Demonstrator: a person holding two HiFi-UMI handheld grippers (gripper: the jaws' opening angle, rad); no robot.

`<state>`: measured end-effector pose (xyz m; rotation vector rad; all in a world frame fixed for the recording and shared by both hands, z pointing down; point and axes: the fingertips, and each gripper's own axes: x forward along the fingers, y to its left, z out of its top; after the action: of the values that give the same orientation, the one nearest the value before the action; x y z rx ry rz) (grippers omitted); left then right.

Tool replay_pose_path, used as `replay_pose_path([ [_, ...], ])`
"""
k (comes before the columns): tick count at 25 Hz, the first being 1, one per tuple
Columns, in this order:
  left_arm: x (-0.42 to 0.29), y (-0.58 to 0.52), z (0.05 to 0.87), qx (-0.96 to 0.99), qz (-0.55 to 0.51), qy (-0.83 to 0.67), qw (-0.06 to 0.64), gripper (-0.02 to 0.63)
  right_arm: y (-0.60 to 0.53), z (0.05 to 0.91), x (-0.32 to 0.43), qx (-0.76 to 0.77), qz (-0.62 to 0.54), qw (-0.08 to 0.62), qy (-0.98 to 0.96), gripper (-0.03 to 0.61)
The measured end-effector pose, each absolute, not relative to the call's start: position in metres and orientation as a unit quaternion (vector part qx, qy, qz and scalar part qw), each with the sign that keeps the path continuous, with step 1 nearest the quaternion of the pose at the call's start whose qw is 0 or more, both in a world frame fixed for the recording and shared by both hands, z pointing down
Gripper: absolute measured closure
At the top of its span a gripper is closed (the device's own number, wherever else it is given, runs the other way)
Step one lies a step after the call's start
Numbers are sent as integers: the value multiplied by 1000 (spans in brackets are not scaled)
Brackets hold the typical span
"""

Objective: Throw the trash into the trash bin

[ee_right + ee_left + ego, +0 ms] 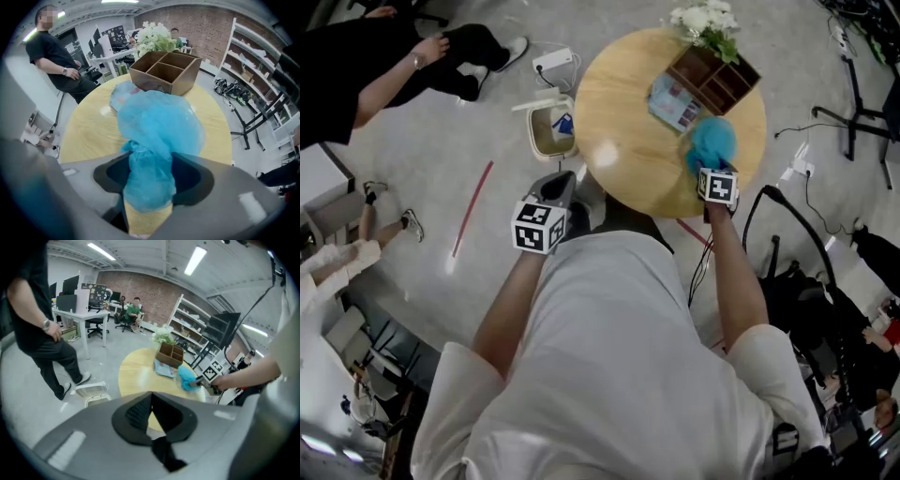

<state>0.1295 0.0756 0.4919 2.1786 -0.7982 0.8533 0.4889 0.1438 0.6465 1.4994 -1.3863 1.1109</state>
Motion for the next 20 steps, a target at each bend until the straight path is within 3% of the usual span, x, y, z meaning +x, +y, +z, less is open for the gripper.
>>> replay_pose_path([
  [4, 131, 74, 493, 833, 324, -306, 328, 611, 146, 642, 499, 613, 430, 396, -532, 536],
  [5, 131, 74, 493, 833, 324, -306, 328, 609, 146, 641, 499, 614, 430, 393, -533, 558],
  [20, 127, 81, 492, 835, 318, -311, 323, 610, 137, 614, 478, 612, 399, 373, -572, 569],
])
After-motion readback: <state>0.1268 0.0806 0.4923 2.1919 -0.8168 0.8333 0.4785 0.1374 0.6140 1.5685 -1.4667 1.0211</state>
